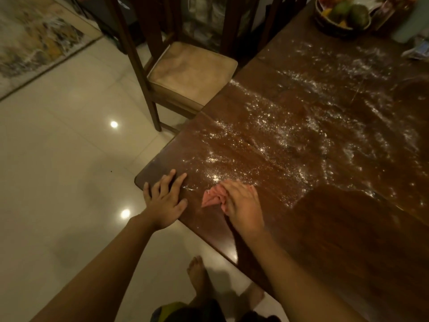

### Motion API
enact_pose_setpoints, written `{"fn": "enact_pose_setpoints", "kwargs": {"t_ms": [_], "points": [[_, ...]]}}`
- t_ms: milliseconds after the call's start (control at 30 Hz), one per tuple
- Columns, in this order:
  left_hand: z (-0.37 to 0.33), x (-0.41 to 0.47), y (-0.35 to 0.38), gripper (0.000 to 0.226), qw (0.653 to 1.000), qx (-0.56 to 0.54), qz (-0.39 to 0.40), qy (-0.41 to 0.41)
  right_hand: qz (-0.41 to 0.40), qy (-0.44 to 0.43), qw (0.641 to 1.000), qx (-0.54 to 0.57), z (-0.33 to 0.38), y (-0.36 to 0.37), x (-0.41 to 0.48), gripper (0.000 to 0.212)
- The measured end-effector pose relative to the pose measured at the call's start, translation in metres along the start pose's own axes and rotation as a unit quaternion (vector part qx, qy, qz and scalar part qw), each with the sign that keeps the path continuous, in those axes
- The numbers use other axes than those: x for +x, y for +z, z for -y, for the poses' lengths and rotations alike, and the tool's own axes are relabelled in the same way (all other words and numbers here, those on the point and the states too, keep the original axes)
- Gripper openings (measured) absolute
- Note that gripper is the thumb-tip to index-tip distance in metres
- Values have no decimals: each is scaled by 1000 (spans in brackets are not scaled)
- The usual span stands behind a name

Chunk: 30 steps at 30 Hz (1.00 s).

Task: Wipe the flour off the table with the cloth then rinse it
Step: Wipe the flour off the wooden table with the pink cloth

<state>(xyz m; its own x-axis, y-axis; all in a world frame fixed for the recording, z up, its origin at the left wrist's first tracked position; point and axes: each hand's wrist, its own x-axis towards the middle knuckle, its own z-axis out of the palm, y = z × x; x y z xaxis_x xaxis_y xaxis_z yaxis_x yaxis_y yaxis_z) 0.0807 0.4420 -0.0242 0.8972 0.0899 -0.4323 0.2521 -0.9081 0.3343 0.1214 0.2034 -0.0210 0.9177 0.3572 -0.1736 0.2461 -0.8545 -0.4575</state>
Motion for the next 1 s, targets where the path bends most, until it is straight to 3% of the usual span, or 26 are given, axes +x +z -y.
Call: {"fn": "enact_pose_setpoints", "kwargs": {"t_ms": [67,133,233,300,433,500,567,700,767,833,900,933,1000], "points": [[4,6,-8,87,1000,-3,-23,-1,17,-49,998,-25,26,10,2,49],[14,17,-17,94,998,-21,-49,-16,58,-168,981,-78,34,23,-13,51],[30,28,-25,95,999,-21,-15,-30,82,-252,957,-116,14,20,-30,52],[32,28,-23,93,1000,1,-9,-22,71,-226,962,-136,-4,10,-25,56],[32,27,-21,92,999,22,-27,-17,17,-52,994,-99,5,7,16,54],[33,28,-21,92,999,13,-23,-20,17,-51,996,-72,28,16,30,54],[33,28,-21,92,1000,3,-13,-24,52,-153,983,-82,40,27,29,55],[33,27,-23,93,1000,5,-3,-21,105,-347,923,-130,13,19,20,55],[32,27,-25,89,1000,3,2,-18,92,-327,931,-135,-4,9,31,55],[33,27,-27,84,1000,-7,9,-18,66,-203,974,-73,1,4,49,55],[33,27,-28,83,1000,-19,14,-18,29,-111,992,-44,28,9,63,52],[32,27,-28,83,999,-27,17,-21,21,-110,993,-43,44,15,65,50],[31,26,-31,88,998,-56,24,-35,41,-188,981,-38,65,30,61,48]]}}
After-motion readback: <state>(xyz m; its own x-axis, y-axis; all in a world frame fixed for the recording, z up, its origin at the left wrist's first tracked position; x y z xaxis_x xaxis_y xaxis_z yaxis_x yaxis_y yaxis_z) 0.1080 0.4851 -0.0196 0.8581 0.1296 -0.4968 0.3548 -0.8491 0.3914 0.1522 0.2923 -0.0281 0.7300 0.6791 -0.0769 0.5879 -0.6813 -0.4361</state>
